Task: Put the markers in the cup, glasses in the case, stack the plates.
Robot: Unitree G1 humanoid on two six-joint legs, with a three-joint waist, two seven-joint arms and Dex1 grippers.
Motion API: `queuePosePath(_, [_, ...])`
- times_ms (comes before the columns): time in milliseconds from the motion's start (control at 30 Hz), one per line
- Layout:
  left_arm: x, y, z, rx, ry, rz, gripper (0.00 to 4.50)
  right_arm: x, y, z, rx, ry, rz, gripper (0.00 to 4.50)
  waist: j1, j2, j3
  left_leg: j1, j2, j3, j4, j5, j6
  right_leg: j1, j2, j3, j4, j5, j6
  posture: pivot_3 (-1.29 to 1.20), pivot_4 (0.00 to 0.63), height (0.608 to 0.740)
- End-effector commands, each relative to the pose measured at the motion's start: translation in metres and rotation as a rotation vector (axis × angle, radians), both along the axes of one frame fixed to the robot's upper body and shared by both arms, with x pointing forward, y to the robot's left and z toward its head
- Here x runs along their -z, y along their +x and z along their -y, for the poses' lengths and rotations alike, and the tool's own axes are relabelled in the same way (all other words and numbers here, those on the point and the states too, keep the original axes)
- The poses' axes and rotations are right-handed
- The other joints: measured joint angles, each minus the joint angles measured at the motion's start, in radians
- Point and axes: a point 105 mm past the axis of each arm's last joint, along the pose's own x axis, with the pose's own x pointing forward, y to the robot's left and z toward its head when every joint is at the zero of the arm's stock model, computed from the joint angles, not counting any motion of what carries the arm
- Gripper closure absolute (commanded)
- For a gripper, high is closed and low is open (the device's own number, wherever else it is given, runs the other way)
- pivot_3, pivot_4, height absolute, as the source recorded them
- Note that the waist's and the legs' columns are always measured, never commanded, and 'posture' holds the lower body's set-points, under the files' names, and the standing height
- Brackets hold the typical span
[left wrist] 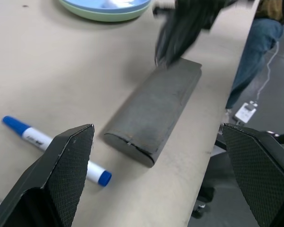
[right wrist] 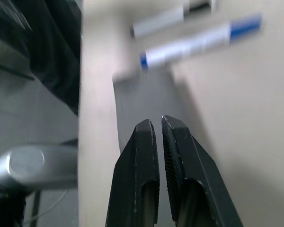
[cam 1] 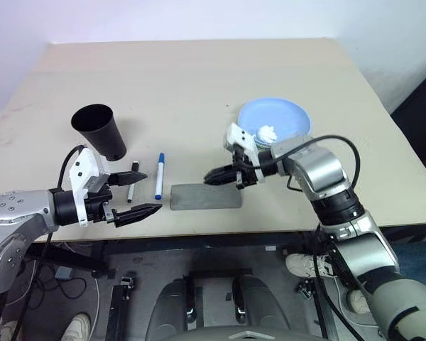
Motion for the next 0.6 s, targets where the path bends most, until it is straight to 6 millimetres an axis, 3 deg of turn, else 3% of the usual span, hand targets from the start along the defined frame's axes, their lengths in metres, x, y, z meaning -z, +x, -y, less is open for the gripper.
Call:
queuePosePath(33, [-0.007,0.001,0.003,0.013,-0.005,0.038,0.0,-0.012,0.0,-0.003,-0.015,0.024,0.059,3.55,-0.001,0.0,0.0,0.0,0.0,0.0,0.0,0.0,0.0,0.0,0.0,0.0,0.001,0.0,0.0,0.0,0.15,0.74])
queuePosePath(367, [-0.005,0.002,0.002,0.011,-0.008,0.026,0.0,-0.033,-0.013,0.002,-0.096,0.063,0.069,0.11,0.016,0.0,0.0,0.0,0.0,0.0,0.004,0.002,0.002,0.002,0.002,-0.001,0.003,0.0,0.001,0.0,0.15,0.74])
queuePosePath(600, [-0.003,0.002,0.004,0.011,-0.009,0.026,0.0,-0.016,-0.01,0.0,-0.167,-0.094,0.15,0.04,0.024,0.0,0.0,0.0,0.002,-0.001,0.01,0.002,0.003,0.003,0.004,-0.001,0.004,0.0,0.001,0.0,0.15,0.74])
